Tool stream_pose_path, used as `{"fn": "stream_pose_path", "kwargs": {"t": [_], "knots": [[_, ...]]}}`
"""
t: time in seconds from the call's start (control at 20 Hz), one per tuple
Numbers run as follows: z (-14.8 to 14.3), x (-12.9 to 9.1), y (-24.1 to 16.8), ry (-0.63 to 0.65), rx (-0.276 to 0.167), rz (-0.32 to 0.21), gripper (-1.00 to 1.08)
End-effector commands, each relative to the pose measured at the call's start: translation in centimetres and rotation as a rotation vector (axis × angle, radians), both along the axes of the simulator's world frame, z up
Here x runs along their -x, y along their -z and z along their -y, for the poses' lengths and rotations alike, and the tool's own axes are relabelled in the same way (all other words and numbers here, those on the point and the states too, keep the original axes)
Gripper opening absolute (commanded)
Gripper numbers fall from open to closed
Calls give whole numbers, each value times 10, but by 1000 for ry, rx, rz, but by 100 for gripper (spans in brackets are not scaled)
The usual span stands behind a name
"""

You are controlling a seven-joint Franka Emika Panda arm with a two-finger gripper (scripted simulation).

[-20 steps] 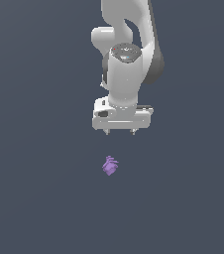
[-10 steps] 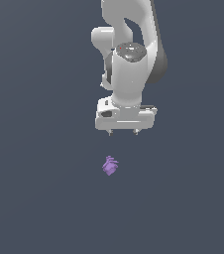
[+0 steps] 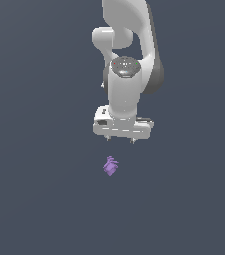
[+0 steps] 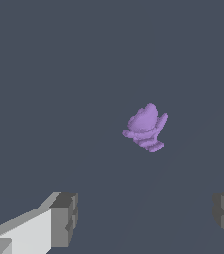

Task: Pick up the object and move it to a goal position.

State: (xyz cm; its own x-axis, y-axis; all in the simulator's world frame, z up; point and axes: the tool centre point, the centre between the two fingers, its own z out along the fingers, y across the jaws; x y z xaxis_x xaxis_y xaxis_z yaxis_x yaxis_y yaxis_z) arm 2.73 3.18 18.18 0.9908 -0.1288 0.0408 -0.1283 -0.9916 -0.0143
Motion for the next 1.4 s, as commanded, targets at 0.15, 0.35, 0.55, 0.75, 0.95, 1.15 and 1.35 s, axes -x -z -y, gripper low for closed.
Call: {"fn": "stream_pose_path", "kwargs": {"t": [0.15, 0.35, 0.55, 0.75, 0.95, 1.15, 1.35], "knots": [[12, -15, 24, 161, -8, -15, 100], [22, -25, 45, 292, -10, -26, 100], [31, -34, 63, 401, -9, -34, 100], [38, -39, 77, 481, -7, -39, 100], [42, -43, 86, 535, -5, -42, 100], [44, -44, 91, 561, -3, -44, 100], [44, -44, 92, 560, -3, -44, 100]]}}
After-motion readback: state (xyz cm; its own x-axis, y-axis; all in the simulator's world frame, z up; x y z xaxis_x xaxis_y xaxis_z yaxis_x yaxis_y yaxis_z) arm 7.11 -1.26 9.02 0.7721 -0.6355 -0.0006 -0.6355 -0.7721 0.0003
